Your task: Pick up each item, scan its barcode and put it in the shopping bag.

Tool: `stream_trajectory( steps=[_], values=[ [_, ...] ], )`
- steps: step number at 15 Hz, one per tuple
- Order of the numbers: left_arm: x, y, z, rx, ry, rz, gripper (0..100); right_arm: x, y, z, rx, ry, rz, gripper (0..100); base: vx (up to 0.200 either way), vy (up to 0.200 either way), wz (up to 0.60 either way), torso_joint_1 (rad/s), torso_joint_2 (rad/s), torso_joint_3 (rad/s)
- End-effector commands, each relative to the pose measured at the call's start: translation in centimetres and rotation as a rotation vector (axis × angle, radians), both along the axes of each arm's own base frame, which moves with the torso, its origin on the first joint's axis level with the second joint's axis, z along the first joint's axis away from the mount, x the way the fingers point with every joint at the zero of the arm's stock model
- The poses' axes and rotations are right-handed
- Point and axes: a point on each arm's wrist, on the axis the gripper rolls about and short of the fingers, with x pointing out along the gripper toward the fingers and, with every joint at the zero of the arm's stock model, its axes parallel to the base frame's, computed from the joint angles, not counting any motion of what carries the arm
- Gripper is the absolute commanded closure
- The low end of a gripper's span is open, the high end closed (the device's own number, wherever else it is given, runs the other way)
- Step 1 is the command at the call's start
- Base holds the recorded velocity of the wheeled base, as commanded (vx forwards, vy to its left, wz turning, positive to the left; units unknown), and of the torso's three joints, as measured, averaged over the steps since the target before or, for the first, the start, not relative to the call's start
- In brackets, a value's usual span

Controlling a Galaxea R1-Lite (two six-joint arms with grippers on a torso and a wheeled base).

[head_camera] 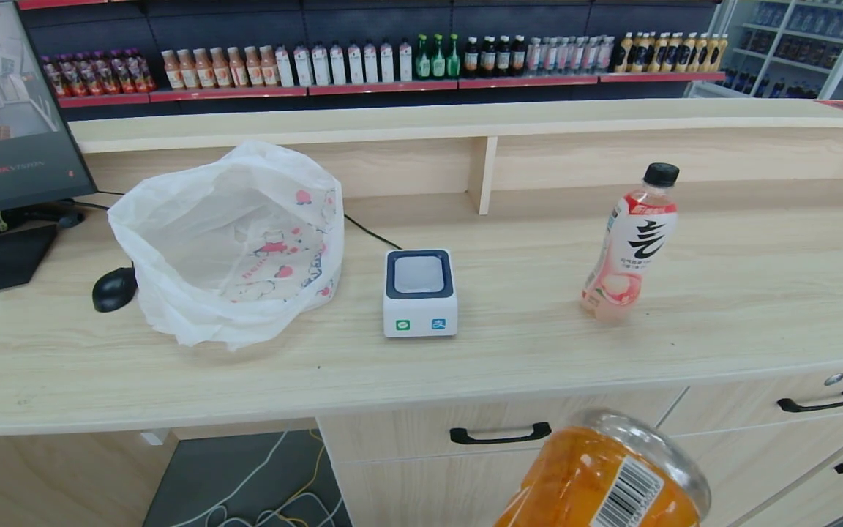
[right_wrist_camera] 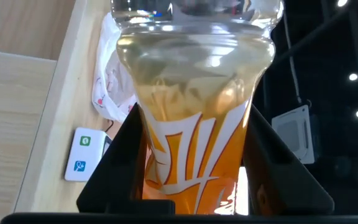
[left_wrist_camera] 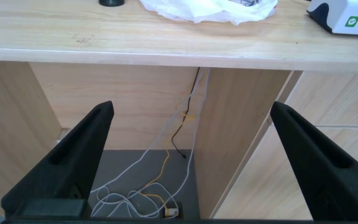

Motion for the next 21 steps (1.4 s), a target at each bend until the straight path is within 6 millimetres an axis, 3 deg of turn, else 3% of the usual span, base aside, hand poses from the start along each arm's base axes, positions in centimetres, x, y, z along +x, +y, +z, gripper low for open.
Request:
stream_trajectory(
  steps=[1, 21],
  values=[
    [0.0, 0.0, 0.0, 0.0, 0.0, 0.0, 0, -0.05, -0.61, 0.39, 0.019, -0.005, -0.002, 100, 0.0, 0.0, 0.0, 0.0, 0.0, 0.0],
    [0.0, 0.0, 0.0, 0.0, 0.0, 0.0, 0, 0.59, -0.26, 0.59, 0.053, 0.041, 0.031, 100, 0.0, 0.0, 0.0, 0.0, 0.0, 0.0]
  ],
)
